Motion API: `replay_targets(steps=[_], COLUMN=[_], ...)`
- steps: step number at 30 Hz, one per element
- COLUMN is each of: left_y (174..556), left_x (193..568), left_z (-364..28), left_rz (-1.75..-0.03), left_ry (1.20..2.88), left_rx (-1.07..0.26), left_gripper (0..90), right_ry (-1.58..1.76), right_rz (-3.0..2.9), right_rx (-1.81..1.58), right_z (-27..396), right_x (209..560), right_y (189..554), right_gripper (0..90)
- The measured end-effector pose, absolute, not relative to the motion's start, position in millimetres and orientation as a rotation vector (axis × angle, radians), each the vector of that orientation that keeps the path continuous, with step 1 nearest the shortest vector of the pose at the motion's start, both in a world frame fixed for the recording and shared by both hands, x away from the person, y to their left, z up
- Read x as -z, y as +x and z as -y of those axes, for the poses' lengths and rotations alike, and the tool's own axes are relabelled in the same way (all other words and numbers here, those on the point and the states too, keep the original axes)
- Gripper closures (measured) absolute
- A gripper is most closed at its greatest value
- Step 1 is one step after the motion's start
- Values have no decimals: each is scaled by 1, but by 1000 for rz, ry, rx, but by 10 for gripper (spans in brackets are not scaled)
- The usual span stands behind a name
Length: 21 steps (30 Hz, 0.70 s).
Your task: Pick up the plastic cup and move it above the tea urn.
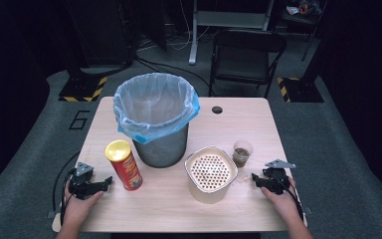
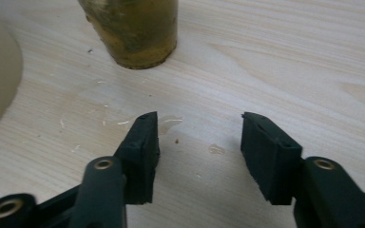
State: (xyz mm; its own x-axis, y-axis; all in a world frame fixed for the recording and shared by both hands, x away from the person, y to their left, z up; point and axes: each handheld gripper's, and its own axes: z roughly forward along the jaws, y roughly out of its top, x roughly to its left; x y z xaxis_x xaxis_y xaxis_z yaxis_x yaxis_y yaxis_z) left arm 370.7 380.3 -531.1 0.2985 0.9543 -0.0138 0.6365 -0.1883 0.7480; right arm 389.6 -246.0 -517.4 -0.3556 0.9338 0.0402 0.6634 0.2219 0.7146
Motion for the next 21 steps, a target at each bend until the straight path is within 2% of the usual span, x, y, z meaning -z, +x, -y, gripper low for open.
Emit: replay_targets(steps=[3, 7, 9, 11, 21], left_y=[371, 371, 371, 371, 371], left_x=[531, 531, 531, 531, 531], left_z=[-380, -380, -380, -380, -380], left_rz=[-1416, -1416, -1416, -1418, -1421], left_ry=[1913, 1915, 1915, 1912, 1912], left_rx=[-620, -619, -620, -615, -622], left_gripper=[151, 151, 151, 150, 150], right_ry=[1479, 1461, 1449, 1408, 1191], right_rz=[-2105, -2118, -2122, -2153, -2200], right_rx=[-931, -970, -978, -1024, -1024], right_z=[246, 241, 240, 236, 220], right_x=[511, 503, 501, 496, 486], right_y=[389, 388, 387, 387, 401], right_gripper=[507, 450, 450, 406, 341])
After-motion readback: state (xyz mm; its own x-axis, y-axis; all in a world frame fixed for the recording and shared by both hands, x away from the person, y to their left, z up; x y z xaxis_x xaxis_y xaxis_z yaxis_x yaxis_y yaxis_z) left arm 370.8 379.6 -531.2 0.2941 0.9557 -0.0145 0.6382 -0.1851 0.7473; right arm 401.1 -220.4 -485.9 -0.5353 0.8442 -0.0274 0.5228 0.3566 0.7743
